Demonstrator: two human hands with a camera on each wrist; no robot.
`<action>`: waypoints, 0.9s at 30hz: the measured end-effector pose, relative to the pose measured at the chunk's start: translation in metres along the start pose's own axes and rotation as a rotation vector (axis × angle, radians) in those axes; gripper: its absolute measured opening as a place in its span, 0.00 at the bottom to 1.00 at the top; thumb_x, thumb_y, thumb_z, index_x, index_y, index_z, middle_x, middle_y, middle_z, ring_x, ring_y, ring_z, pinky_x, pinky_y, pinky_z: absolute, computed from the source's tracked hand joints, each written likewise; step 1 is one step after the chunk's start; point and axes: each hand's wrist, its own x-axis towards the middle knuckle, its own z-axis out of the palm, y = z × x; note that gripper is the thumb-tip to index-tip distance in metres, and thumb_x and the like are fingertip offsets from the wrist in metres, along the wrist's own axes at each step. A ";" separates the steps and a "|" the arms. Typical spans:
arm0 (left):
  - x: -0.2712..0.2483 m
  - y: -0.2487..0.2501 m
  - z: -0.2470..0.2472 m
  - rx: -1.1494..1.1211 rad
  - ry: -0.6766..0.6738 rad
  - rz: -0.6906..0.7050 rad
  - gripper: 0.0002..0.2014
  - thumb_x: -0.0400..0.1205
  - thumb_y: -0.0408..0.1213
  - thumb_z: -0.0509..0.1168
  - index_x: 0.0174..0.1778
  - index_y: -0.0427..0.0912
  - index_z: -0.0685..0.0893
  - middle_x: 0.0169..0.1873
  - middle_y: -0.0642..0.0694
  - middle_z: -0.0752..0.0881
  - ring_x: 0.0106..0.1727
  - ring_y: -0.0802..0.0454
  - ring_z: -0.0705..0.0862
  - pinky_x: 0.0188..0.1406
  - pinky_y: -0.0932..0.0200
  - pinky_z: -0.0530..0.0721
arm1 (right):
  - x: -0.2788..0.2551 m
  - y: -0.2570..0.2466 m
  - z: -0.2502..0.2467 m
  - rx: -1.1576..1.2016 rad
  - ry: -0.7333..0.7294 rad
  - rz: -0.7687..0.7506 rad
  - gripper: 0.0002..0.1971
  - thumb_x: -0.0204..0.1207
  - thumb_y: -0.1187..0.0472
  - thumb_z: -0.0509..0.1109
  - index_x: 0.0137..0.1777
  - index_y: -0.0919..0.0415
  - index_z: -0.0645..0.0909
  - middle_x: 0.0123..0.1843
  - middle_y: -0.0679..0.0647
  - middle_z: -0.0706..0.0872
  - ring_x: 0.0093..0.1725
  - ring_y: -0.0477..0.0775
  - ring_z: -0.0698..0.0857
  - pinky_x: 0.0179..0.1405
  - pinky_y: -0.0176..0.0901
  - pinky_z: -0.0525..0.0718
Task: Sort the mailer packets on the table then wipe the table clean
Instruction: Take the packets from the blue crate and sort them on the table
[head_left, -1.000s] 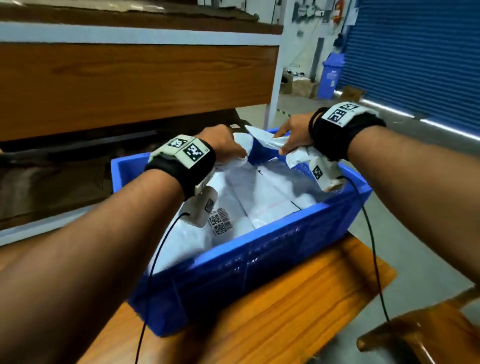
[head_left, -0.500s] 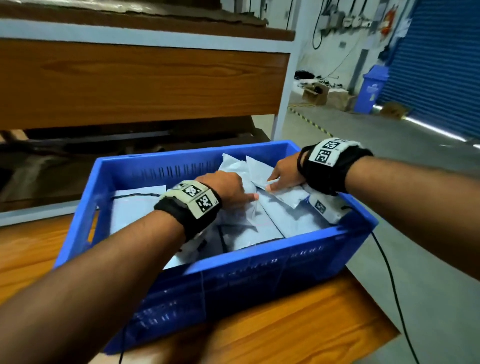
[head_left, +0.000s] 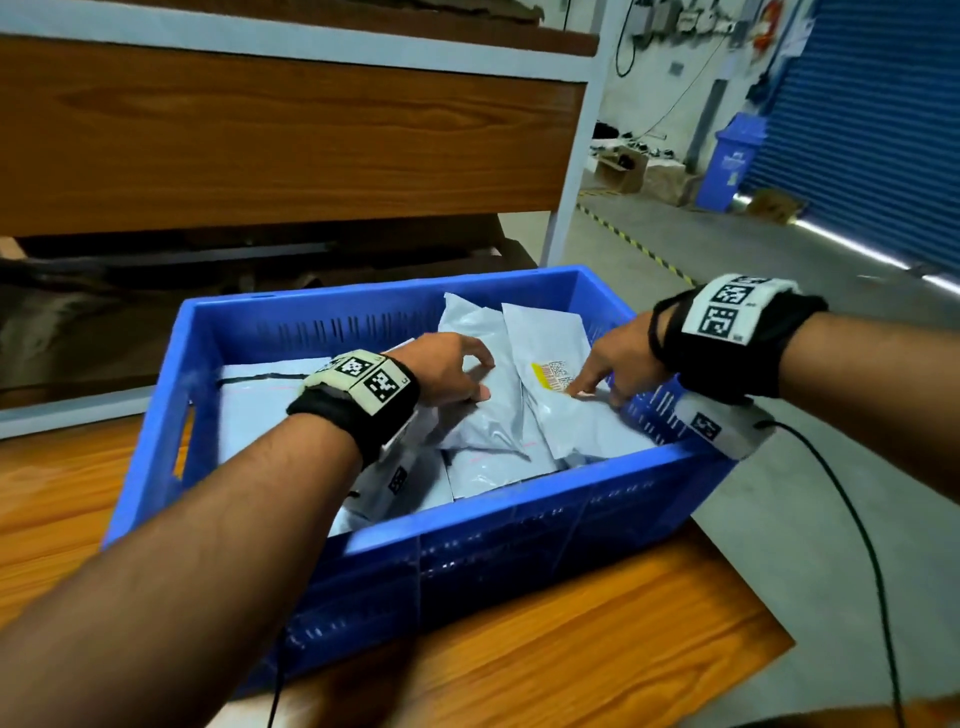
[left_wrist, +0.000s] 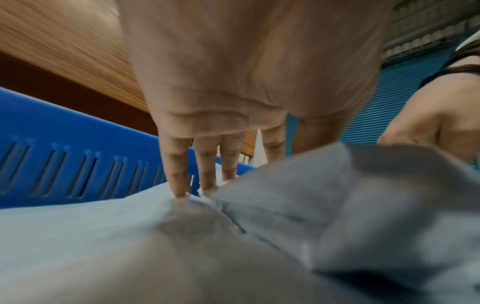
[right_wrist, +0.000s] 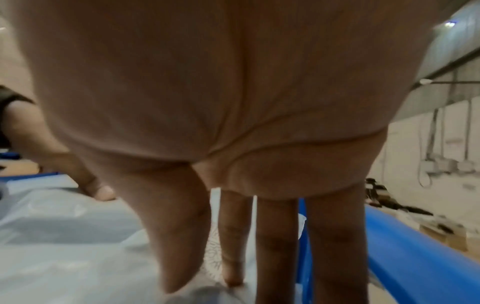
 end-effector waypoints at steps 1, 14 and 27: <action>0.000 -0.001 0.001 0.000 0.004 0.000 0.23 0.78 0.51 0.71 0.69 0.56 0.78 0.65 0.44 0.80 0.62 0.45 0.78 0.54 0.58 0.73 | 0.001 0.001 -0.004 -0.001 0.026 0.000 0.25 0.79 0.62 0.69 0.76 0.48 0.74 0.63 0.52 0.85 0.55 0.56 0.85 0.60 0.47 0.83; 0.000 -0.004 -0.001 0.094 -0.120 -0.064 0.52 0.64 0.68 0.73 0.81 0.55 0.59 0.77 0.42 0.66 0.74 0.39 0.71 0.71 0.42 0.73 | 0.023 -0.022 -0.023 0.046 0.020 0.063 0.49 0.72 0.48 0.77 0.85 0.45 0.48 0.83 0.52 0.64 0.78 0.53 0.67 0.59 0.35 0.66; -0.002 -0.031 -0.015 0.089 -0.172 -0.167 0.59 0.57 0.62 0.81 0.82 0.52 0.61 0.79 0.47 0.69 0.78 0.43 0.67 0.78 0.45 0.65 | 0.026 -0.037 -0.047 0.093 0.231 -0.039 0.43 0.71 0.35 0.71 0.83 0.39 0.55 0.84 0.50 0.61 0.82 0.54 0.63 0.77 0.47 0.60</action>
